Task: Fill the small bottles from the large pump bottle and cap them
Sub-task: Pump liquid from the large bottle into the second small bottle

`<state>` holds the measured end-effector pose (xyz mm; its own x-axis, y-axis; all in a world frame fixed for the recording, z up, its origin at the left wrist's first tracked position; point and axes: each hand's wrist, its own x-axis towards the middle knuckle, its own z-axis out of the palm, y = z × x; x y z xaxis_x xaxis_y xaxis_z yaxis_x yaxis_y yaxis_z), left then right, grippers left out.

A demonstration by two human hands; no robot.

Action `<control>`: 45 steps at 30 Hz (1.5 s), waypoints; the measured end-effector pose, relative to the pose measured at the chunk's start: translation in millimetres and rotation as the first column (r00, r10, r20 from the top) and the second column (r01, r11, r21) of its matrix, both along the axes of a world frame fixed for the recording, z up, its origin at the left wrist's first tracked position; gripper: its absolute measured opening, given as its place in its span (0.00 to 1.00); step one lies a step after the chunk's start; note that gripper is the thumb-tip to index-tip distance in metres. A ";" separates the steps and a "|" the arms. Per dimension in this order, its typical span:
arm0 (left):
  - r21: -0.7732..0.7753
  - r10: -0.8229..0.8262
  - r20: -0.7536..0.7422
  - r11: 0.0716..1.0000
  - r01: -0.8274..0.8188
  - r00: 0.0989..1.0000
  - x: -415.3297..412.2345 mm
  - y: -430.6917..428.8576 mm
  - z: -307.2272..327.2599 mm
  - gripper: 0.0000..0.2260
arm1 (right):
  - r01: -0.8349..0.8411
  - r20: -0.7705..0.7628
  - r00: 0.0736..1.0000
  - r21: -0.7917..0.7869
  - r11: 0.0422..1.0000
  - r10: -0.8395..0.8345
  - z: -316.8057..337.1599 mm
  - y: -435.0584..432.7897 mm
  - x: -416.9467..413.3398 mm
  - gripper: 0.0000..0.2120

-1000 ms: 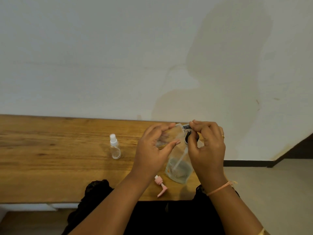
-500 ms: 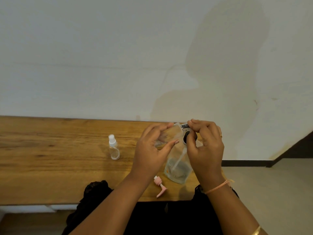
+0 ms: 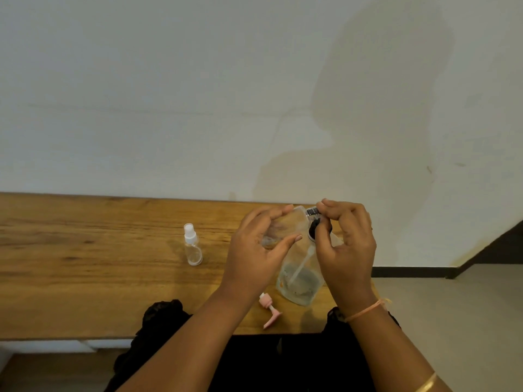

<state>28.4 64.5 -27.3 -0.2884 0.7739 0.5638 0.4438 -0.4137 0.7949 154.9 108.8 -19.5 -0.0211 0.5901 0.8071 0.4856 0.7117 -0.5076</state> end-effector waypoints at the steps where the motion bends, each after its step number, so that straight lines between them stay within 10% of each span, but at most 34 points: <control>1: 0.012 0.000 0.001 1.000 0.000 1.000 0.5 -0.5 0.3 0.20 | -0.001 0.001 1.000 0.004 1.000 0.001 1.4 -1.2 0.5 0.10; 45: -0.009 0.032 -0.006 0.999 -0.032 0.999 3.8 -1.7 1.4 0.20 | 0.054 0.071 0.996 0.032 0.998 -0.056 4.6 -3.0 2.0 0.09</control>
<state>32.2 62.9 -25.9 -0.3095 0.7695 0.5586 0.4612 -0.3922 0.7959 157.0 105.9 -14.9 -0.0481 0.5677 0.8218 0.5590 0.6972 -0.4489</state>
